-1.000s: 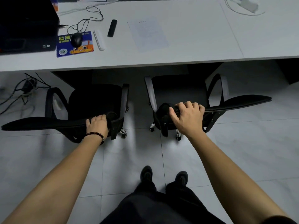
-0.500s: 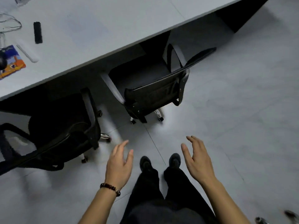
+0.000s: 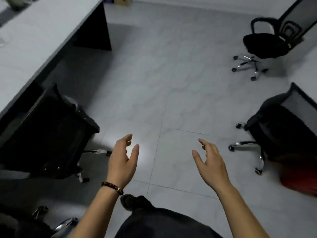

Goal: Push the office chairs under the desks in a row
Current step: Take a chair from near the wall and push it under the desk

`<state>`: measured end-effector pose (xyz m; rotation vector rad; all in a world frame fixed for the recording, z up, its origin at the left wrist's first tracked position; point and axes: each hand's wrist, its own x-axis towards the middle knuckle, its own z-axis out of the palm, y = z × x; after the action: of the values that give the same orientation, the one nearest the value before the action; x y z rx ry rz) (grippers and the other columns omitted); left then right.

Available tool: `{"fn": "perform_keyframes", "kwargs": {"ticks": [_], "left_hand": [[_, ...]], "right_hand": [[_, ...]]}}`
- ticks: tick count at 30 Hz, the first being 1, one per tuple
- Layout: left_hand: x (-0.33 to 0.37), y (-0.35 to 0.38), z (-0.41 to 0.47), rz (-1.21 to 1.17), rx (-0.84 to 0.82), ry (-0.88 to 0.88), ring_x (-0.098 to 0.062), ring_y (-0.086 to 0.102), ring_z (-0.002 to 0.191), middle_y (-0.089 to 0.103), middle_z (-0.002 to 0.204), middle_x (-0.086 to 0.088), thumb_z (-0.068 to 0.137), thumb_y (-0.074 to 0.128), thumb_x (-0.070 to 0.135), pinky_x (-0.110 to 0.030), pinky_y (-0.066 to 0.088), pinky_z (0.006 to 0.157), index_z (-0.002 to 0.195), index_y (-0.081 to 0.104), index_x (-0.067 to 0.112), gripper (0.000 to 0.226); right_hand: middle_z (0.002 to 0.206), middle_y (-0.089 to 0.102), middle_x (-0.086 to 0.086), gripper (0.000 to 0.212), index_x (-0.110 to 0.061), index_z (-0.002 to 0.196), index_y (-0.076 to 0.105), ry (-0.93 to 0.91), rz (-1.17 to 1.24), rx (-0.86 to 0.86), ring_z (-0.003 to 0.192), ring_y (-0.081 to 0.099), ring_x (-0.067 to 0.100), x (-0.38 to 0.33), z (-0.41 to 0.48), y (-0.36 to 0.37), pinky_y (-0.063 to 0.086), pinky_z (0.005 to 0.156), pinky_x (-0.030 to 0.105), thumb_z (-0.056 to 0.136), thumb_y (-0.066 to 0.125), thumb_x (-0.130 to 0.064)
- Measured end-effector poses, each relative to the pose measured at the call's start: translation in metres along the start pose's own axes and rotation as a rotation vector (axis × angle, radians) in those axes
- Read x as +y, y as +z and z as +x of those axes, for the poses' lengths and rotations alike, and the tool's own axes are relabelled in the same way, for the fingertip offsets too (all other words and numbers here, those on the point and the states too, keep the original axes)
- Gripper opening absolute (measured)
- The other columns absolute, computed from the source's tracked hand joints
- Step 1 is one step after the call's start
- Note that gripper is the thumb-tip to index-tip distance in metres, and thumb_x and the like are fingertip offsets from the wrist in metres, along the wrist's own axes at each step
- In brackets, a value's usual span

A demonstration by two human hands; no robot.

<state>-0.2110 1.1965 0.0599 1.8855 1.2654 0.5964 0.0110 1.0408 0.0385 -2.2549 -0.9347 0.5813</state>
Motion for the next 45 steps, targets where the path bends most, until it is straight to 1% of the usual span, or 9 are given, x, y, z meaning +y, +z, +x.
{"fn": "perform_keyframes", "kwargs": {"ticks": [2,8,12,19,26,35,40,43,45], "left_hand": [[0.037,0.056,-0.021,0.005,-0.055,0.058,-0.007,0.050,0.115,0.048,0.128,0.008,0.094,0.054,0.027,-0.021,0.042,0.083,0.134,0.044,0.022,0.042],[0.134,0.222,-0.101,0.040,-0.307,0.171,-0.008,0.049,0.120,0.046,0.136,0.005,0.092,0.057,0.029,-0.023,0.040,0.086,0.138,0.039,0.021,0.049],[0.205,0.296,-0.130,0.082,-0.445,0.298,-0.007,0.049,0.120,0.047,0.135,0.005,0.092,0.056,0.033,-0.024,0.042,0.089,0.139,0.038,0.022,0.051],[0.289,0.412,-0.126,0.116,-0.506,0.456,-0.009,0.050,0.119,0.050,0.133,0.001,0.093,0.056,0.032,-0.030,0.045,0.095,0.138,0.040,0.019,0.050],[0.330,0.542,-0.082,0.156,-0.536,0.409,-0.015,0.050,0.121,0.050,0.134,-0.002,0.093,0.055,0.031,-0.032,0.046,0.095,0.139,0.039,0.017,0.050],[0.440,0.663,0.036,0.281,-0.480,0.466,-0.019,0.048,0.120,0.047,0.135,-0.006,0.096,0.052,0.027,-0.019,0.033,0.091,0.138,0.041,0.012,0.045],[0.450,0.718,0.094,0.350,-0.541,0.426,-0.023,0.037,0.133,0.039,0.146,-0.005,0.096,0.048,0.032,-0.039,0.036,0.107,0.138,0.041,0.014,0.046],[0.439,0.741,0.097,0.594,-0.608,0.394,-0.019,0.012,0.146,0.026,0.155,-0.002,0.099,0.038,0.040,-0.049,0.015,0.117,0.141,0.040,0.019,0.047],[0.434,0.750,0.089,0.728,-0.563,0.404,-0.018,0.008,0.147,0.031,0.153,0.001,0.099,0.036,0.043,-0.055,0.000,0.115,0.136,0.047,0.022,0.044]], "right_hand": [[0.143,0.040,-0.010,0.052,-0.028,0.145,0.036,0.054,0.008,0.048,0.128,0.043,0.008,0.054,-0.023,-0.042,0.038,0.101,0.026,0.097,0.050,-0.044],[0.148,0.036,-0.006,0.059,-0.026,0.149,0.029,0.264,0.031,0.190,0.133,0.040,0.011,0.204,-0.098,-0.161,0.036,0.101,0.026,0.096,0.053,-0.041],[0.146,0.038,-0.004,0.058,-0.024,0.147,0.032,0.381,0.069,0.321,0.132,0.043,0.013,0.264,-0.130,-0.232,0.038,0.099,0.028,0.095,0.055,-0.039],[0.142,0.041,-0.005,0.055,-0.023,0.143,0.036,0.425,0.102,0.444,0.129,0.044,0.011,0.344,-0.100,-0.305,0.037,0.095,0.025,0.094,0.056,-0.038],[0.139,0.041,-0.004,0.056,-0.024,0.146,0.032,0.360,0.015,0.321,0.123,0.045,0.015,0.421,-0.004,-0.375,0.041,0.092,0.026,0.096,0.054,-0.036],[0.145,0.036,0.000,0.056,-0.022,0.144,0.036,0.218,0.021,0.189,0.132,0.040,0.020,0.460,0.150,-0.448,0.043,0.103,0.037,0.094,0.056,-0.036],[0.159,0.022,0.009,0.064,-0.019,0.155,0.015,0.152,-0.066,0.039,0.145,0.020,0.025,0.489,0.204,-0.429,0.024,0.117,0.043,0.101,0.045,-0.034],[0.157,0.029,0.006,0.070,-0.019,0.155,0.014,0.046,-0.246,-0.048,0.141,0.033,0.024,0.516,0.207,-0.419,0.030,0.115,0.038,0.097,0.053,-0.014],[0.155,0.035,0.004,0.080,-0.019,0.154,0.021,-0.004,-0.284,-0.064,0.136,0.040,0.022,0.531,0.204,-0.423,0.035,0.113,0.037,0.087,0.059,0.001]]}}
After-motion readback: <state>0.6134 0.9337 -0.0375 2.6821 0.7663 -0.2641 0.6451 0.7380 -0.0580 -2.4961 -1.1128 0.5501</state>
